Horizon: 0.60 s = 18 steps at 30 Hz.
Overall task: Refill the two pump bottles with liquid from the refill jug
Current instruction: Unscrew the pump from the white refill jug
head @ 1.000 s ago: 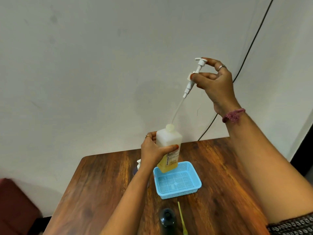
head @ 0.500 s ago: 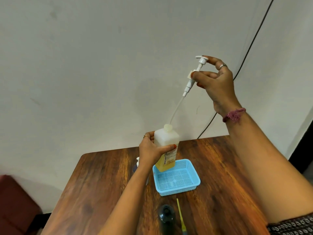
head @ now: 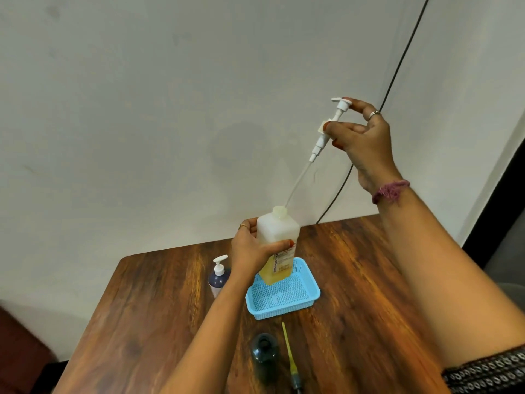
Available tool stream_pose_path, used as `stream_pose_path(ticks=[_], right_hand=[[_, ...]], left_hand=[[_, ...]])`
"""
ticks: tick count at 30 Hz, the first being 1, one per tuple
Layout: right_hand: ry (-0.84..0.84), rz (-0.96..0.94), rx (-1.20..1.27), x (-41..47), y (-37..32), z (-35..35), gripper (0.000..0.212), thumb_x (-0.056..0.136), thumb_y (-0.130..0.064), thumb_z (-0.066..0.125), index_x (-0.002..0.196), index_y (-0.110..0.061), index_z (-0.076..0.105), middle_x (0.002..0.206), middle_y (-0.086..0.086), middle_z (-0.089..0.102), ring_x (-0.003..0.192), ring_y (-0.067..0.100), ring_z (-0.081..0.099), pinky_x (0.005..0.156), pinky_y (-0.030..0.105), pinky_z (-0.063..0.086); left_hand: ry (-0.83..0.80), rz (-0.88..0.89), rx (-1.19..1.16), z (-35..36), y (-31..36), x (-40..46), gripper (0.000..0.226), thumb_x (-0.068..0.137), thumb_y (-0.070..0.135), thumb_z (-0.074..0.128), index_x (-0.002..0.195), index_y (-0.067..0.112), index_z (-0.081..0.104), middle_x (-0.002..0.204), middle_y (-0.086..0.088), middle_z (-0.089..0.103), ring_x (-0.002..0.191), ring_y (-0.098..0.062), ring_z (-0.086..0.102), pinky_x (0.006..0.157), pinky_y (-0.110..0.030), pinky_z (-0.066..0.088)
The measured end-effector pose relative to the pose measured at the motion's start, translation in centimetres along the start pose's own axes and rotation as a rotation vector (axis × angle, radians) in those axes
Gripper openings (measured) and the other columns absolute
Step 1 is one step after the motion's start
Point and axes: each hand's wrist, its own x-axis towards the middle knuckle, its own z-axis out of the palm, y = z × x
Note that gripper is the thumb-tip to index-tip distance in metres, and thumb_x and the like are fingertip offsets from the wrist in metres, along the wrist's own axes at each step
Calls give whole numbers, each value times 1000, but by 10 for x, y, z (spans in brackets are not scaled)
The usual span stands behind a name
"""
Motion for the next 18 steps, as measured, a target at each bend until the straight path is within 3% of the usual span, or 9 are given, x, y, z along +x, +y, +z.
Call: stream_pose_path(ticks=[6,9,15,18], right_hand=[[118,109,112,6,17,-40,40,74,-15,74,108,-27,58,80,2,71,81,12,68,71,24,53],[221,180,167,0,42,-63,46,74,-16,75,115,-22,54,79,-1,71,77,8,66,69,22,52],[395,270,134,-41,117,-107,49,75,-8,76,113,-22,49,93,2,68,78,6,66,69,17,50],[406,332,19,-80,161,-128,50,75,-6,77,114,-22,50,99,-1,67,88,9,66,71,13,50]], left_hand=[[-25,-26,-36,27,-3,-5,85,51,35,91,123,24,47,119,4,57,107,-15,58,87,-36,56],[-24,-48,-63,43,-8,-13,82,54,31,91,122,25,46,120,5,55,109,-15,55,88,-37,55],[-51,-89,-110,81,-22,-39,75,61,23,89,121,26,43,110,17,49,97,1,50,68,-10,44],[-100,-113,-97,102,-37,-53,75,62,25,88,122,28,42,117,13,49,106,-3,48,78,-13,45]])
